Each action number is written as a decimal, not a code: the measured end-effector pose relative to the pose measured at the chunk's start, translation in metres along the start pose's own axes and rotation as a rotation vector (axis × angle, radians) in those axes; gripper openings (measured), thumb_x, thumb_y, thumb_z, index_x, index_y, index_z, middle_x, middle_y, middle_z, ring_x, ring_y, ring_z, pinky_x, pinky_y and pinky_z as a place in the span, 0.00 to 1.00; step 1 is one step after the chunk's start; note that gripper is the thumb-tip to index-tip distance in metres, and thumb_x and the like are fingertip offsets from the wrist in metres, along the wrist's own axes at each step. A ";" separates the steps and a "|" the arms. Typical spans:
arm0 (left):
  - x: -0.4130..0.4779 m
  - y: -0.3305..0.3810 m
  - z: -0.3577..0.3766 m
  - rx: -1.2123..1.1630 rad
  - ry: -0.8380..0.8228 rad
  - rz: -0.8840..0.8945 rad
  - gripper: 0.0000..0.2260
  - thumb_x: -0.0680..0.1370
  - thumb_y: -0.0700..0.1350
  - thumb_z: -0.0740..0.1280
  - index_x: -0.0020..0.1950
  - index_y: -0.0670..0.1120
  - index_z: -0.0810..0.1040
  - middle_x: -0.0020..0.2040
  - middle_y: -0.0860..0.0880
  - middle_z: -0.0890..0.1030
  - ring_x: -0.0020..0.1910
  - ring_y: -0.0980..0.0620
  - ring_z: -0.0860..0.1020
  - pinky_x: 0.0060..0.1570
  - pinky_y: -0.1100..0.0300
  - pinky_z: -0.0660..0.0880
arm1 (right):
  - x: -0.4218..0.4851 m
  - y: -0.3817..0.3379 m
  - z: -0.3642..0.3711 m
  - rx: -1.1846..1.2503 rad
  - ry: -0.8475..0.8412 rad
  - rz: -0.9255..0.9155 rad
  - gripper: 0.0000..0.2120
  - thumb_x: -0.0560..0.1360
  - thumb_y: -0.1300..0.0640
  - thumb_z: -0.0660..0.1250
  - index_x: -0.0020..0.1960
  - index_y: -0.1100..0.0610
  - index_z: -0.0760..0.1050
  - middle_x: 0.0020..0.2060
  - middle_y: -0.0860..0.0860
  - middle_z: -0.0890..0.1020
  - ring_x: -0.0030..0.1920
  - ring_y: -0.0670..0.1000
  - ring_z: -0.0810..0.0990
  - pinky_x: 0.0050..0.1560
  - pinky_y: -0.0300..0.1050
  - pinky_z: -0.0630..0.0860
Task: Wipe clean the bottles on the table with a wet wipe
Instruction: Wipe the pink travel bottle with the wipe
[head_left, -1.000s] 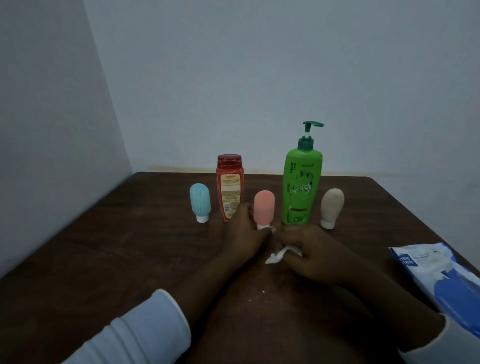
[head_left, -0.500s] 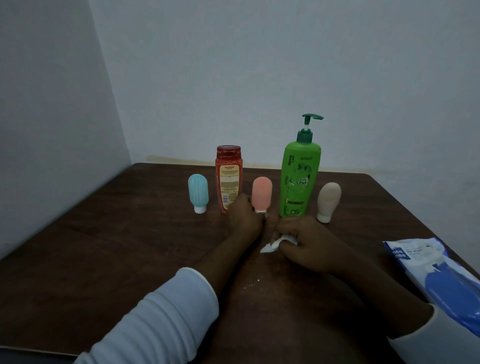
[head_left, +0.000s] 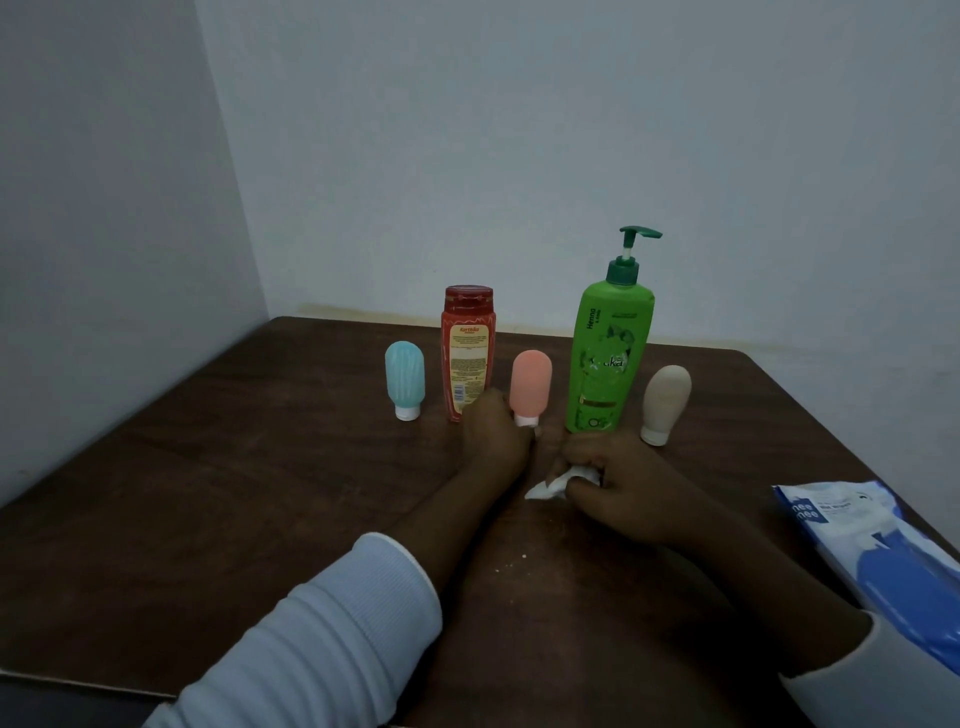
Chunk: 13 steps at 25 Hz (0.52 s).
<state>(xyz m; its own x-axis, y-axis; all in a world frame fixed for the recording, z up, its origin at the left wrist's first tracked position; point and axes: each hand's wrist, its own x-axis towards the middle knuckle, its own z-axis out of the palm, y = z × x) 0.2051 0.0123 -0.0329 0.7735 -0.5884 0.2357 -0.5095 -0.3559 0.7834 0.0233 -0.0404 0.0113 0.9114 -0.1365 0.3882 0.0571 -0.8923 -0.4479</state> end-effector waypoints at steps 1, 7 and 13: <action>-0.004 0.000 -0.003 0.003 -0.014 0.011 0.16 0.72 0.44 0.80 0.56 0.42 0.79 0.54 0.45 0.84 0.54 0.47 0.82 0.47 0.58 0.75 | 0.000 0.001 0.000 0.004 0.009 0.006 0.12 0.72 0.67 0.67 0.45 0.50 0.81 0.40 0.42 0.82 0.41 0.44 0.80 0.38 0.38 0.74; -0.052 0.003 -0.054 0.192 -0.134 0.295 0.20 0.80 0.45 0.71 0.72 0.47 0.74 0.63 0.51 0.81 0.61 0.53 0.79 0.56 0.61 0.75 | 0.000 0.001 -0.002 0.012 0.044 0.031 0.12 0.73 0.65 0.68 0.48 0.49 0.83 0.42 0.40 0.83 0.45 0.43 0.81 0.41 0.35 0.74; -0.006 0.020 -0.156 1.093 0.132 1.067 0.33 0.70 0.36 0.78 0.74 0.42 0.72 0.74 0.38 0.74 0.71 0.37 0.73 0.64 0.42 0.74 | 0.000 0.004 -0.002 0.019 0.041 0.037 0.12 0.74 0.64 0.68 0.48 0.49 0.84 0.44 0.40 0.83 0.47 0.41 0.81 0.43 0.36 0.76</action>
<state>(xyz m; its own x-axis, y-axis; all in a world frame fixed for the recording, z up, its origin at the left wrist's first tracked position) 0.2493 0.1216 0.0711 -0.1246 -0.8628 0.4899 -0.8056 -0.2002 -0.5576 0.0230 -0.0451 0.0109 0.8957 -0.1873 0.4034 0.0318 -0.8778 -0.4781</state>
